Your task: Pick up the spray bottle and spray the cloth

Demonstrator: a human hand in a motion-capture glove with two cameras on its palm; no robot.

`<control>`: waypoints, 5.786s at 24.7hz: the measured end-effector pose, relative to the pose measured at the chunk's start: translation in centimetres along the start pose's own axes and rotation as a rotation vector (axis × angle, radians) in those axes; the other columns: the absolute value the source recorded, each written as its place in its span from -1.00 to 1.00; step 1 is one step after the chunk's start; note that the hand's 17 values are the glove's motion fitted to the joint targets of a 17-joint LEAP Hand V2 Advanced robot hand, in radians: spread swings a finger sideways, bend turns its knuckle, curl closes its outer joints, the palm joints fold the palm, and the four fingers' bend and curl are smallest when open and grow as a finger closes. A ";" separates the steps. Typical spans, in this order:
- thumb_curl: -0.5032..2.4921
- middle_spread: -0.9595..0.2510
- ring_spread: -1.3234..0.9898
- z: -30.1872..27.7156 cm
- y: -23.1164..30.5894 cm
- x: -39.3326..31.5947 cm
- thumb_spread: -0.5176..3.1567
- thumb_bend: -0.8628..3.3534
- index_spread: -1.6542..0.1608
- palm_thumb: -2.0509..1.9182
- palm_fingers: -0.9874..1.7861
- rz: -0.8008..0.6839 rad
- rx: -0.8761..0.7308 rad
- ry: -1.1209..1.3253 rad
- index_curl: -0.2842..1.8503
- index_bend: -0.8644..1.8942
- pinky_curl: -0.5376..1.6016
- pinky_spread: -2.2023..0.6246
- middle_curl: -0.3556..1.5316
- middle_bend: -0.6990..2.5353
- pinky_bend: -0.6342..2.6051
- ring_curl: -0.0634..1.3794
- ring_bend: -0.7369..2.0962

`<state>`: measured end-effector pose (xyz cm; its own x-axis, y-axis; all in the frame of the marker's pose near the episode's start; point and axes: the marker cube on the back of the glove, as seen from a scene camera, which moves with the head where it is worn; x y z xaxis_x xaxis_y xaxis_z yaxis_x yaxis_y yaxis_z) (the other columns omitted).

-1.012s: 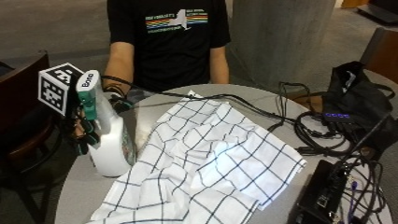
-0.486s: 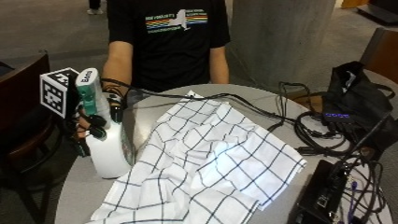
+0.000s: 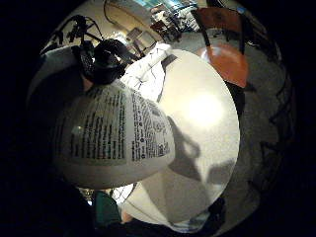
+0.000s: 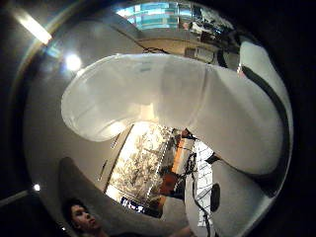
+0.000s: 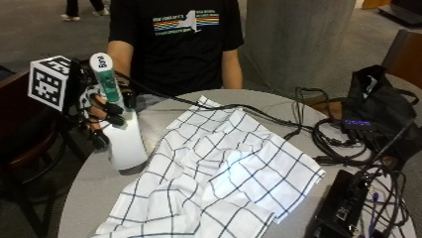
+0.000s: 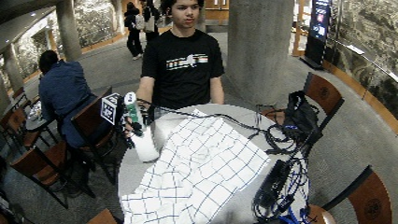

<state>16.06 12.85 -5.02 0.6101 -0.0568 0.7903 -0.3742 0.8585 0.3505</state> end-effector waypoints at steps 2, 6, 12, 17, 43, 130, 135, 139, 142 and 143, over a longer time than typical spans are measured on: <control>-0.24 0.41 0.16 0.0 -0.3 -0.9 -0.48 -0.60 0.60 0.57 0.49 0.001 -0.052 0.010 -0.29 -0.10 -0.22 0.76 -0.16 -0.40 -0.50 -0.45 -0.33; -0.23 0.42 0.16 0.1 -0.4 -2.3 -0.50 -0.61 0.60 0.57 0.50 0.029 -0.158 0.051 -0.28 -0.12 -0.22 0.76 -0.16 -0.41 -0.50 -0.44 -0.33; -0.22 0.43 0.17 0.3 -0.5 -4.0 -0.51 -0.61 0.60 0.56 0.51 0.100 -0.311 0.155 -0.26 -0.13 -0.22 0.75 -0.15 -0.41 -0.50 -0.43 -0.33; -0.21 0.44 0.17 0.4 -0.6 -5.3 -0.51 -0.61 0.60 0.56 0.51 0.118 -0.409 0.259 -0.25 -0.14 -0.22 0.75 -0.15 -0.42 -0.50 -0.43 -0.33; -0.18 0.43 0.18 1.6 -0.4 -4.9 -0.53 -0.61 0.60 0.54 0.53 0.189 -0.537 0.490 -0.22 -0.17 -0.20 0.74 -0.14 -0.43 -0.50 -0.40 -0.33; -0.22 0.50 0.18 23.1 21.5 -12.0 -0.34 -0.61 0.61 0.50 0.30 -0.368 -0.785 -0.198 -0.21 -0.28 -0.22 0.71 -0.14 -0.46 -0.50 -0.41 -0.35; -0.26 0.54 0.19 18.0 19.8 -9.9 -0.28 -0.62 0.57 0.46 0.20 -0.464 -0.624 -0.032 -0.28 -0.31 -0.21 0.73 -0.14 -0.44 -0.50 -0.40 -0.34; -0.28 0.55 0.19 13.4 18.0 -7.3 -0.24 -0.61 0.57 0.45 0.21 -0.501 -0.420 0.138 -0.31 -0.26 -0.24 0.73 -0.15 -0.43 -0.53 -0.42 -0.34; -0.29 0.55 0.19 10.0 17.5 -5.1 -0.23 -0.60 0.56 0.45 0.22 -0.501 -0.303 0.254 -0.31 -0.22 -0.26 0.74 -0.15 -0.42 -0.54 -0.43 -0.34; -0.29 0.55 0.19 9.0 17.5 -4.4 -0.22 -0.60 0.56 0.45 0.22 -0.509 -0.276 0.284 -0.30 -0.21 -0.27 0.74 -0.15 -0.41 -0.55 -0.43 -0.34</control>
<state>0.53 23.55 2.12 0.8392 -0.3871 0.3820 0.1815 0.8615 0.4742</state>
